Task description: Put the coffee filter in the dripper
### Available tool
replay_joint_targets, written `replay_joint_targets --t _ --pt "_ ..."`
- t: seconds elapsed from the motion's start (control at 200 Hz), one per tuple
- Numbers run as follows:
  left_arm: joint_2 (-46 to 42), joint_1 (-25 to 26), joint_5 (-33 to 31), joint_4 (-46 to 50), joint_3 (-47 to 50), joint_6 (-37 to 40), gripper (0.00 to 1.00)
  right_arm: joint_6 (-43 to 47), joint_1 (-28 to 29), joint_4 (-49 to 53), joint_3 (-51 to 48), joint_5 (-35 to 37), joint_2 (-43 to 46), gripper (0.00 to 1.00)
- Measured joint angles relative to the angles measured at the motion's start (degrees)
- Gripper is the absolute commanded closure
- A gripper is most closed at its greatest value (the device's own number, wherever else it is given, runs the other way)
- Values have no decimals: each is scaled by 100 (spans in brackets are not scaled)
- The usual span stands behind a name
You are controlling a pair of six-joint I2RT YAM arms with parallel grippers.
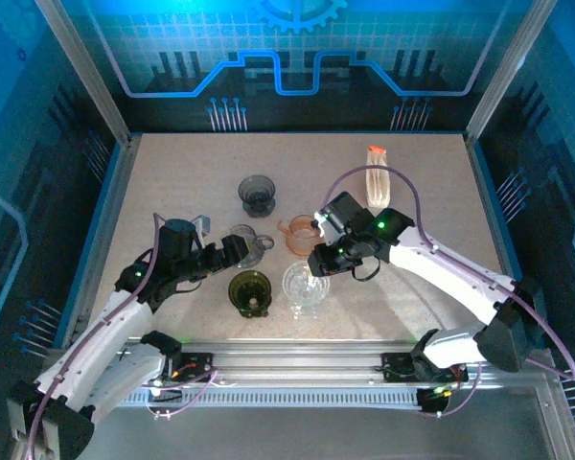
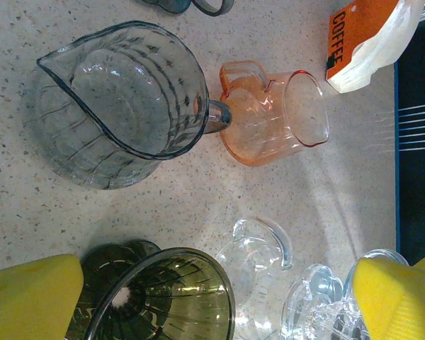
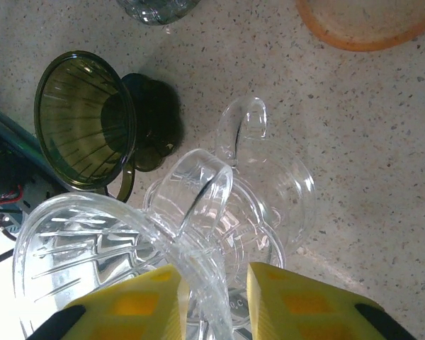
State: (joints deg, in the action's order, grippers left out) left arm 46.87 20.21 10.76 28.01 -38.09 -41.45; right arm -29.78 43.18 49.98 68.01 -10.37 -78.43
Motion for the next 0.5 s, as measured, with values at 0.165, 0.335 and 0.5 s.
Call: replay_joint_targets --t 0.165,0.335,0.5 --pt "9 0 0 -2 0 0 1 2 2 -28 48 26 -46 74" --pt "37 0 0 -2 0 2 1 24 2 -37 109 72 -63 70" --pt "37 0 0 -2 0 0 1 59 2 -39 109 92 -61 51"
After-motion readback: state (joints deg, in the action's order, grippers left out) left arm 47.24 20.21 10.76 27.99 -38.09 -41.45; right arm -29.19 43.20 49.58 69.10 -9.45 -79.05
